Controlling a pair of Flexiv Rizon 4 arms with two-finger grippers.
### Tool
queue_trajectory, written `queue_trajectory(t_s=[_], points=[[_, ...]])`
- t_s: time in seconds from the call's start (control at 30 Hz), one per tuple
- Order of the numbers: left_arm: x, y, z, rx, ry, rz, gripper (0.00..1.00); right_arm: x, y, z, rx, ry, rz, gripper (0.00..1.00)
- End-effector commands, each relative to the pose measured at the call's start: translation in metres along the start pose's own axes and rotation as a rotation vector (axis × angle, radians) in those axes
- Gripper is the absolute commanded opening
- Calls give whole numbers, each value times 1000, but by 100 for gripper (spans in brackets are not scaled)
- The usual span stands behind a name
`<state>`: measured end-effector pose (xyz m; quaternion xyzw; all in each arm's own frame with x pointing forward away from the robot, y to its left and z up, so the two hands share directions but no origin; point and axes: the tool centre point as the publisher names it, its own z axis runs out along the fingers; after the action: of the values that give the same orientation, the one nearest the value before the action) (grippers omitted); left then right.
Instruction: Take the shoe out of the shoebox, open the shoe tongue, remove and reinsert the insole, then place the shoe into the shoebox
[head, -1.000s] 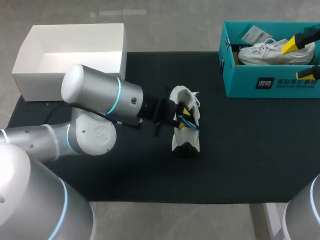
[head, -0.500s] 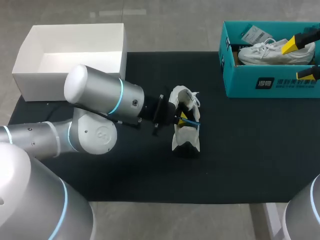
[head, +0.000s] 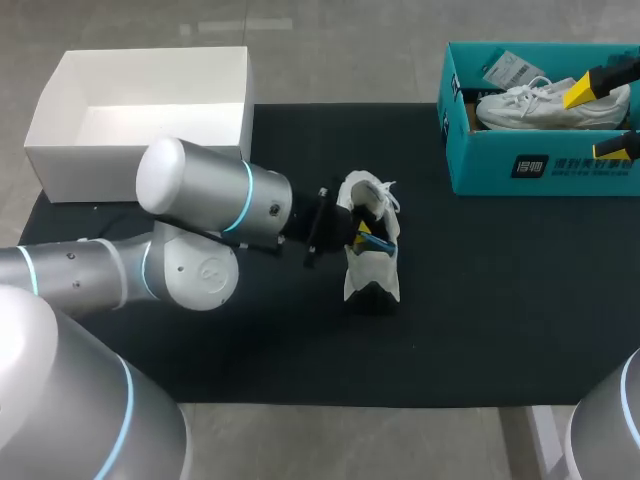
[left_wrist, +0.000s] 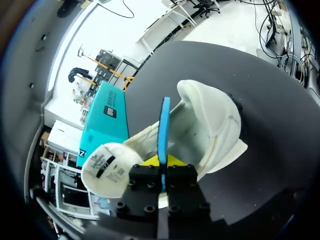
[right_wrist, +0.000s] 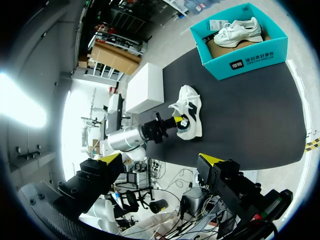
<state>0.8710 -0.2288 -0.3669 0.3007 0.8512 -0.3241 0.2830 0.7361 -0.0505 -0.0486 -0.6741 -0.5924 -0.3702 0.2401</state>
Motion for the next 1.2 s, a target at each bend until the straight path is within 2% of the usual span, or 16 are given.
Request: queue_trajectory(t_s=[0.03,0.13,0.2,0.33,0.53,0.57,0.6,0.83,1.2], points=[[2,-3,2,8,-6,-33,0,0,1,1,2,-2,1,100],[-1,-14,-7,40,-14,-44,34,0,1,1,2,-2,1,100],[-2,-20,-14,62,-23,-54,41,0,1,1,2,-2,1,100],[-2,-32,-24,82,-22,-35,38,0,1,1,2,-2,1,100],[2,-35,-26,95,-6,-22,31,0,1,1,2,-2,1,100],[4,-34,-24,92,3,-24,11,0,1,1,2,-2,1,100],[5,-33,-22,91,6,-25,0,0,1,1,2,-2,1,100],[9,-33,-11,96,32,-15,0,0,1,1,2,-2,1,100],[10,-21,11,65,46,18,0,0,1,1,2,-2,1,100]])
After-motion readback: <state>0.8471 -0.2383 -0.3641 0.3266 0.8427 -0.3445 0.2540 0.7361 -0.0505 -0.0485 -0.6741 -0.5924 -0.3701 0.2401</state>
